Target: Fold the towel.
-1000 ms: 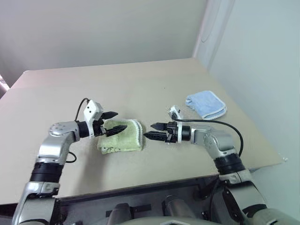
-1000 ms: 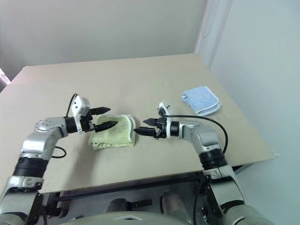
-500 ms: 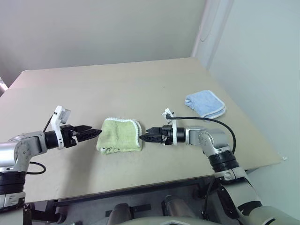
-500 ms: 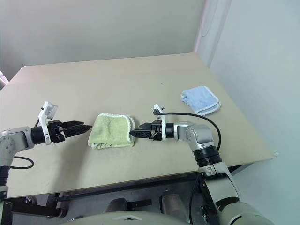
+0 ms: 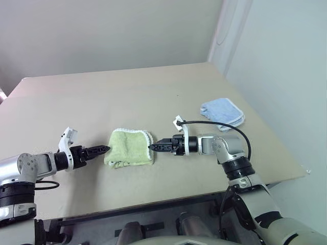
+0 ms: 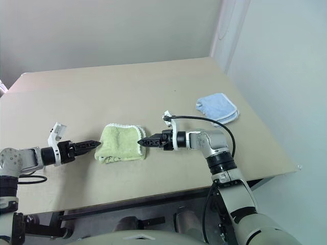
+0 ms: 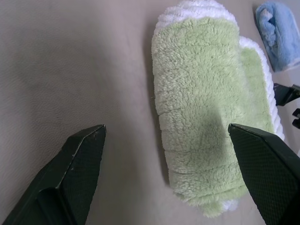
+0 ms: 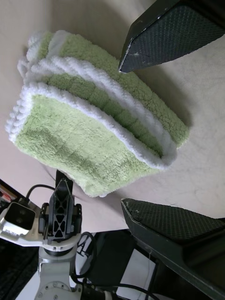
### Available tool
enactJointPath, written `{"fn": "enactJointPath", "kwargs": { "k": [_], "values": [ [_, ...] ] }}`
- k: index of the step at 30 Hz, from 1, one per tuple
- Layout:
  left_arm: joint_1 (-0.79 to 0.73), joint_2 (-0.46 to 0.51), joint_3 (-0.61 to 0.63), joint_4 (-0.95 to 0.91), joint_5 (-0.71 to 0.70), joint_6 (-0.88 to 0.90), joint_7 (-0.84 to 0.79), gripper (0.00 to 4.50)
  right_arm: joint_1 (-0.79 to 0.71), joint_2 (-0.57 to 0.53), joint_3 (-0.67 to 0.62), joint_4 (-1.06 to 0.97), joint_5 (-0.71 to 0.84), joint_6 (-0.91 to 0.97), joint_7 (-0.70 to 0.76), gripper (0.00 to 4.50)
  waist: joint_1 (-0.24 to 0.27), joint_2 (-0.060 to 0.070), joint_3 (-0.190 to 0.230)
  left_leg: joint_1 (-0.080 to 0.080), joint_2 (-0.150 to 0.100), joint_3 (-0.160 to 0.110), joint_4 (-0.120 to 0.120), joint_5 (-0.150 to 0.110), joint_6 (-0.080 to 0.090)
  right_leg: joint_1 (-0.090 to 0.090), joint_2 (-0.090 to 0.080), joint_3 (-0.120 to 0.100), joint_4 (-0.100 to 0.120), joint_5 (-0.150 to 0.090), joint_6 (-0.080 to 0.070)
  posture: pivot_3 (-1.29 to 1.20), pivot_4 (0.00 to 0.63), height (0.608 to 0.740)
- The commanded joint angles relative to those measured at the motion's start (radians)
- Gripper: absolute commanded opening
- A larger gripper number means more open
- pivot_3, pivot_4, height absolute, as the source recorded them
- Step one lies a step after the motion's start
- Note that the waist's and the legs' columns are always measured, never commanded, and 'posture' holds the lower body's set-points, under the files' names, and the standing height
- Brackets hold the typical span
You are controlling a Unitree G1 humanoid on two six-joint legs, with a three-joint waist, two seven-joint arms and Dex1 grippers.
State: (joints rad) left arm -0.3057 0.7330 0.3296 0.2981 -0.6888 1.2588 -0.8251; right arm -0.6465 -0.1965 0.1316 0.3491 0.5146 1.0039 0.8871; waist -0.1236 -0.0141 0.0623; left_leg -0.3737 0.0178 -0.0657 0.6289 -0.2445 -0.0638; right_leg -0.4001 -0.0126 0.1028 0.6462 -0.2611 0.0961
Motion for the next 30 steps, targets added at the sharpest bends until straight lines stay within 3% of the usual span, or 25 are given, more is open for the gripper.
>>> {"fn": "enactJointPath", "kwargs": {
  "k": [1, 16, 30],
  "values": [
    [0.037, -0.039, 0.003, -0.046, -0.057, 0.097, 0.005, 4.40, -0.005, 0.003, -0.021, -0.024, 0.013, -0.004, -0.002, 4.50, -0.001, 0.000, 0.000, 0.000, 0.000, 0.000, 0.000, 0.000, 0.000, 0.000, 0.000, 0.000, 0.000, 0.000, 0.000, 0.00, 0.000, 0.740],
    [0.009, -0.112, 0.037, -0.029, -0.110, 0.184, 0.037, 4.40, -0.019, -0.007, -0.016, -0.047, 0.026, 0.013, 0.007, 4.50, 0.004, 0.000, 0.000, 0.000, -0.001, 0.000, 0.000, 0.000, 0.000, 0.001, -0.001, 0.000, -0.001, 0.000, 0.000, 0.00, 0.000, 0.740],
    [0.025, -0.251, 0.119, -0.074, -0.159, 0.187, 0.096, 4.40, -0.032, -0.006, -0.019, -0.022, 0.023, 0.009, 0.010, 4.50, 0.022, 0.001, 0.000, 0.000, -0.002, 0.000, 0.000, 0.000, 0.000, 0.003, -0.002, 0.000, -0.005, 0.000, 0.001, 0.00, 0.000, 0.740]
  ]
}}
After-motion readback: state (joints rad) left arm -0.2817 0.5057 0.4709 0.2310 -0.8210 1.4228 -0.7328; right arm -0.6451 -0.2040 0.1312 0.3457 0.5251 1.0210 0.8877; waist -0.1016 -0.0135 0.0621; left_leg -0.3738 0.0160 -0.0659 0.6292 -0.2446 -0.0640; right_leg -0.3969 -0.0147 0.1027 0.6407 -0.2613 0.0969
